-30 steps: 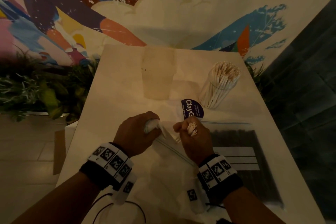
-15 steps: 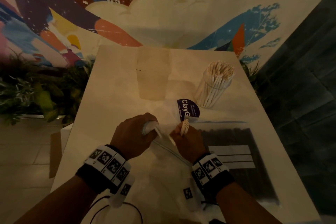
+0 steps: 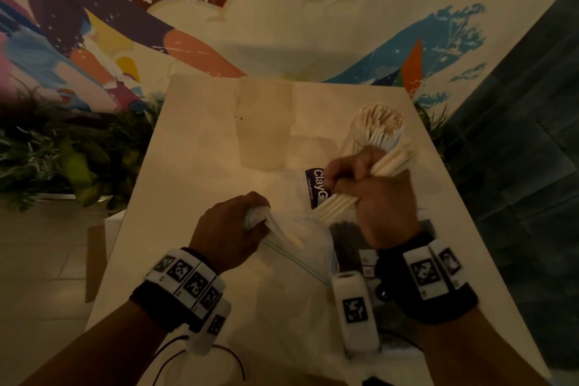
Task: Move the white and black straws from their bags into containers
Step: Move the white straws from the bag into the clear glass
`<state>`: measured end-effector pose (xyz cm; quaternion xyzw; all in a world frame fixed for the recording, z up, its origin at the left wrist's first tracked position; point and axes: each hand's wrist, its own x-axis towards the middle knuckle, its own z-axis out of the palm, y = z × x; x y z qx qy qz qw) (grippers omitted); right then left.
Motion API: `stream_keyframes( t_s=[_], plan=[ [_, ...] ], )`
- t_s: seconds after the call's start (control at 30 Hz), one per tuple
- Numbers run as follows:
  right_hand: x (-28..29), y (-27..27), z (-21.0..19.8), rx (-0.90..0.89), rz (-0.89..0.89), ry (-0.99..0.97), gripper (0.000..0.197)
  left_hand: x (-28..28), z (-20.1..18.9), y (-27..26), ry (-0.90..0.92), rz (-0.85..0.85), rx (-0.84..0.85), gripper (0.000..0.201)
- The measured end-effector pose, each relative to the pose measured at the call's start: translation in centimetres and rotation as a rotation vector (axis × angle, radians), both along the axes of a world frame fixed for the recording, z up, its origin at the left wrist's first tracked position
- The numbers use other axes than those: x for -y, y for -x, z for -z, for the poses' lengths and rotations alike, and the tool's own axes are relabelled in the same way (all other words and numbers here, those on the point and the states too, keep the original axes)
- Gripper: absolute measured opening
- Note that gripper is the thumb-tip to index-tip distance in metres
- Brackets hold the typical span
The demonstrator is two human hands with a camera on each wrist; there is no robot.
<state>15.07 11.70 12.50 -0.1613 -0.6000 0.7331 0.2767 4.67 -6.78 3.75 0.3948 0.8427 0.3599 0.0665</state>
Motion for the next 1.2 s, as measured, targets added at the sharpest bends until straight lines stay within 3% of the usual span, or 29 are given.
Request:
stream_keyframes(
  t_s=[0.27, 0.43, 0.7, 0.87, 1.03, 1.13, 1.2],
  plan=[
    [-8.4, 2.7, -6.0, -0.228, 0.277, -0.289, 0.042, -0.1, -0.2, -0.2, 0.045, -0.018, 0.035, 0.021],
    [-13.1, 5.3, -6.6, -0.427, 0.361, -0.209, 0.037, -0.1, 0.0, 0.1, 0.043, -0.011, 0.037, 0.024],
    [-15.7, 8.8, -2.1, -0.187, 0.358, -0.227, 0.036, 0.0, 0.1, 0.3, 0.025, -0.053, 0.075, 0.02],
    [-16.0, 9.5, -2.5, -0.239, 0.346, -0.228, 0.038, 0.1, 0.3, 0.5, 0.021, -0.055, 0.082, 0.021],
    [-15.6, 9.0, -0.8, -0.019, 0.368, -0.342, 0.036, 0.0, 0.4, 0.7, 0.039, -0.063, 0.083, 0.019],
    [-15.8, 8.5, -0.3, 0.01, 0.426, -0.353, 0.033, 0.1, 0.5, 0.6, 0.035, -0.063, 0.072, 0.025],
    [-16.4, 8.4, -0.1, 0.132, 0.519, -0.497, 0.026, 0.2, 0.5, 0.6, 0.039, -0.063, 0.072, 0.025]
  ],
)
